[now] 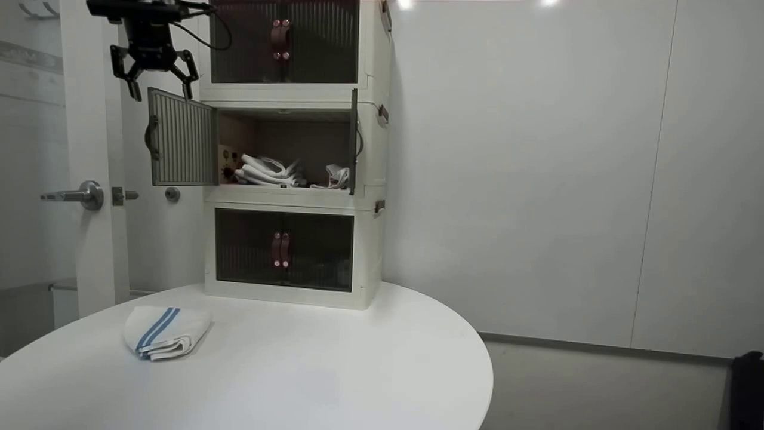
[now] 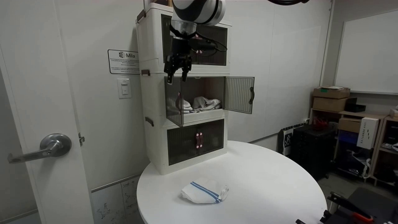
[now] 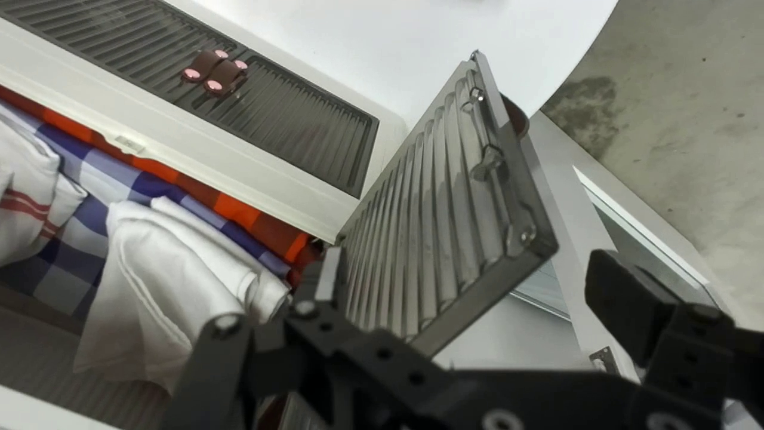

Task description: Open the cabinet doors in the middle

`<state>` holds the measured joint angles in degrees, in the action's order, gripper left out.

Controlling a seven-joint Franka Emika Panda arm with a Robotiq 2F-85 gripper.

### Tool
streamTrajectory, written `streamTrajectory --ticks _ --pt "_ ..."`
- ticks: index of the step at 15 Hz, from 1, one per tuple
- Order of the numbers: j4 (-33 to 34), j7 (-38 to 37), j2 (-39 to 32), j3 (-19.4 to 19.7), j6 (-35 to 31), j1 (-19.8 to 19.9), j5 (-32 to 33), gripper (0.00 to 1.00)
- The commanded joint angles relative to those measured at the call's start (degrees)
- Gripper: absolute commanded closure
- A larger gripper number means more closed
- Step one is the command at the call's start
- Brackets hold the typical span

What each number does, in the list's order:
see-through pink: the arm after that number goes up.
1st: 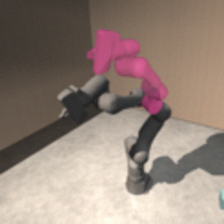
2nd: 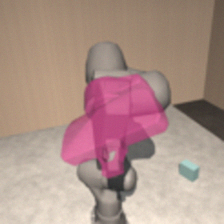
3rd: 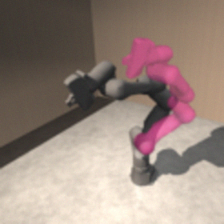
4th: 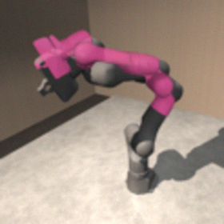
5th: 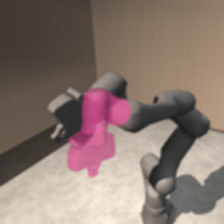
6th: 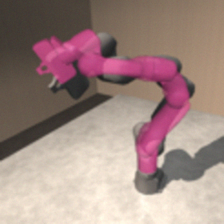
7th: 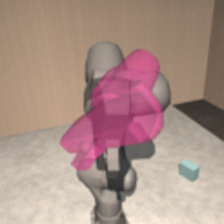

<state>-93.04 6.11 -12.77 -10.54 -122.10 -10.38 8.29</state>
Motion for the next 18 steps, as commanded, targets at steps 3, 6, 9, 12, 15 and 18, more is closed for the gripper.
streamTrajectory --ticks 3,6,9,12,15,18 --pt "1.1 -4.6 0.0 0.1 0.0 -1.4 -1.7 0.0" --pt "0.1 -4.3 3.7 0.1 -2.7 -0.3 -4.2 0.0" --pt "-2.0 -1.5 10.1 0.7 -6.1 2.2 -11.2 0.0" --pt "-2.6 2.4 14.9 3.2 -5.1 5.0 -18.7 0.0" --pt "-4.3 5.5 18.1 7.3 -2.0 7.7 -23.2 0.0" --pt "-8.4 8.6 20.0 10.9 1.2 9.6 -24.1 0.0"
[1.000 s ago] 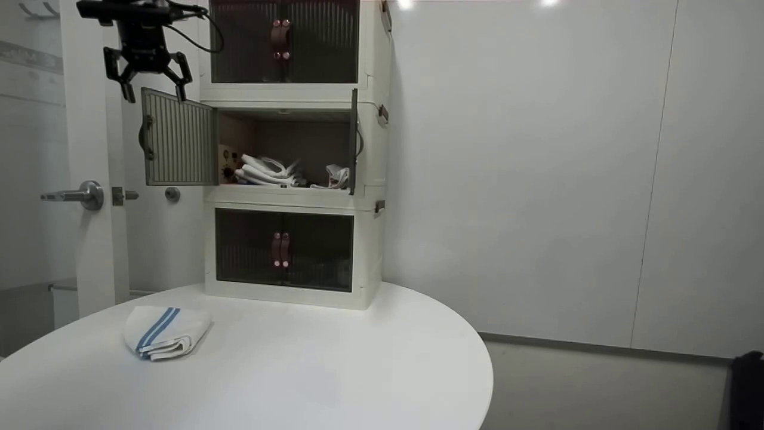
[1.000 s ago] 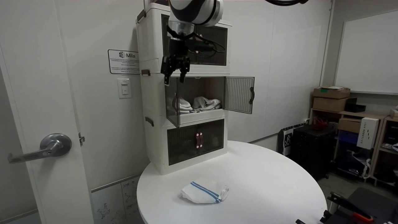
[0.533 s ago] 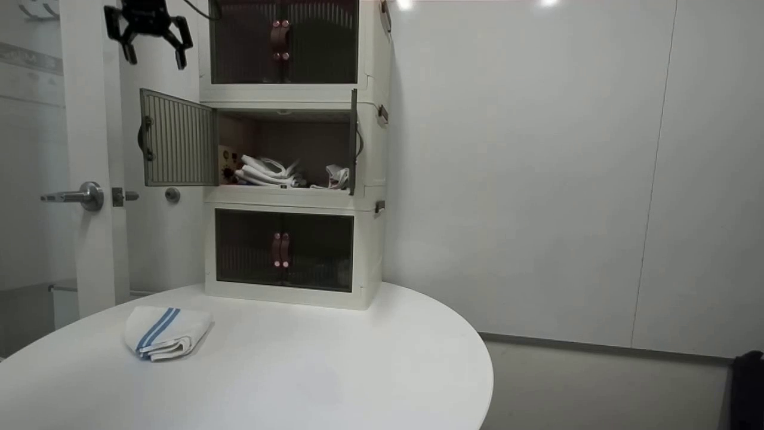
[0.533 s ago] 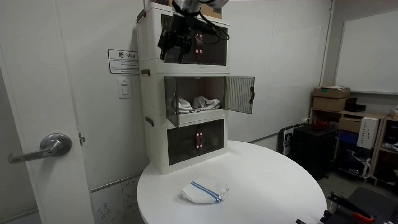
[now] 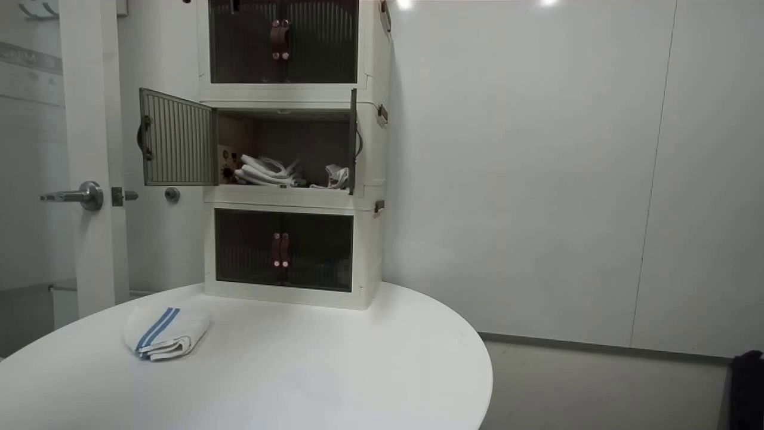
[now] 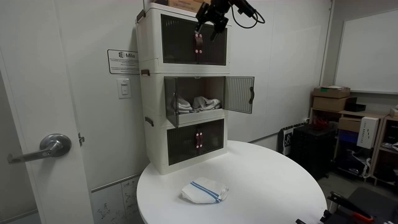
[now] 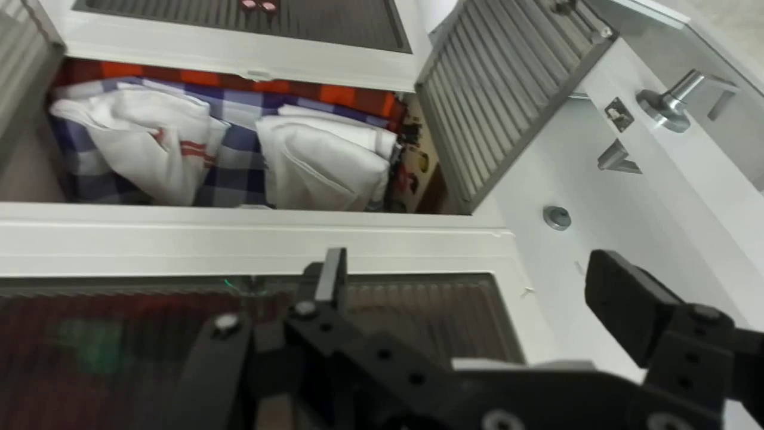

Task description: Open the cabinet doors in the middle

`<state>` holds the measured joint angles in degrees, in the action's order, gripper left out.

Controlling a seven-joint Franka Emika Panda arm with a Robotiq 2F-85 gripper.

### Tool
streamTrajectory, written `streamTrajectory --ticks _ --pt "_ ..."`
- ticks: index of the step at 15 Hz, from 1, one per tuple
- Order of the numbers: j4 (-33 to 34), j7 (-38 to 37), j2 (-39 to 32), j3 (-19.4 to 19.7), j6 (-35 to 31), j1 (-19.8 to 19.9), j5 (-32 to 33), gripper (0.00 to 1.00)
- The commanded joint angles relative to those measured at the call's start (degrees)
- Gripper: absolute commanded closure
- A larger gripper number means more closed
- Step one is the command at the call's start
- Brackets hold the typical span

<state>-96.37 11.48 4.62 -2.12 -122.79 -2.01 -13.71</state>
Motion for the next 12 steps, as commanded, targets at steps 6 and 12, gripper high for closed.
streamTrajectory --ticks 6,12 --pt "-22.8 5.7 6.2 4.9 -1.4 2.7 0.7 0.0" --pt "-42.7 1.7 16.4 5.0 -18.7 4.4 9.1 0.0"
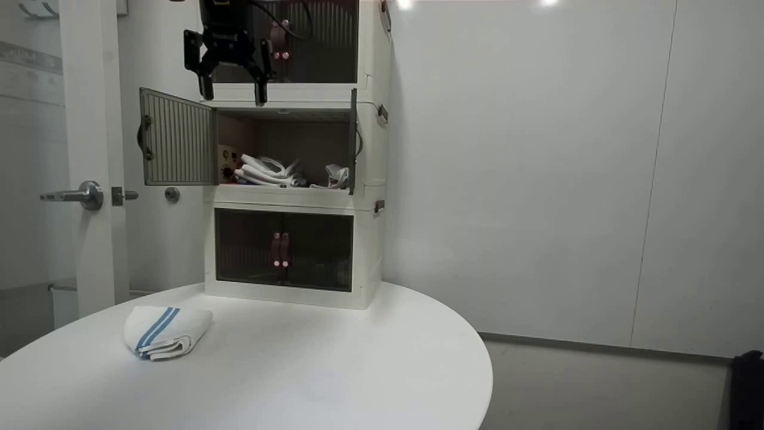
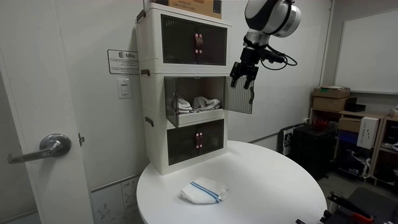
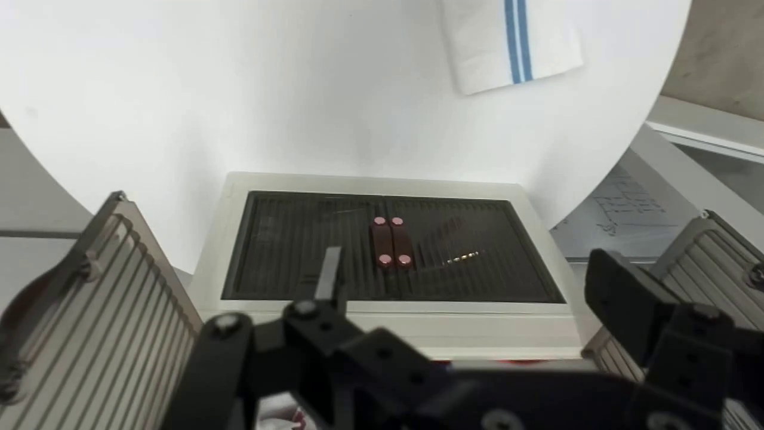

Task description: Open the cabinet doors in the middle

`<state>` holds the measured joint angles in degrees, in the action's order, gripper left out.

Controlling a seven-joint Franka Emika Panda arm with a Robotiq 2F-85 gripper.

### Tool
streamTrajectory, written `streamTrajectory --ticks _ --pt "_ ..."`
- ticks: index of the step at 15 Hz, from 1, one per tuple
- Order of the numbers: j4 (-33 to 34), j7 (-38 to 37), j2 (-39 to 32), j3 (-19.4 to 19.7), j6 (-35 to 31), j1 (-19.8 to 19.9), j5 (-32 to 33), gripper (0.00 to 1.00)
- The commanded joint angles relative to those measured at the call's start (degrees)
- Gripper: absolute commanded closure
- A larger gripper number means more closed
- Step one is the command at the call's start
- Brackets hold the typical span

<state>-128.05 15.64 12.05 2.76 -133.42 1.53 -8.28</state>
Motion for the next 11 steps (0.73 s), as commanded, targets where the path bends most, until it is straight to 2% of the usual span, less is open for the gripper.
streamTrajectory --ticks 1,3,5,6,8,11 --pt "-14.1 -3.7 11.1 0.0 -10.9 1.3 4.9 0.0" --pt "-19.4 -5.6 15.2 -0.1 -14.7 1.5 5.8 0.0" --pt "-23.6 -8.0 18.5 0.2 -17.6 0.9 3.7 0.0" --pt "-18.1 -5.8 13.3 1.0 -14.5 0.4 4.8 0.0" --pt "-21.6 -7.4 16.5 0.9 -16.0 0.4 4.8 0.0" --pt "-22.8 -7.7 17.9 0.9 -16.1 0.4 4.8 0.0"
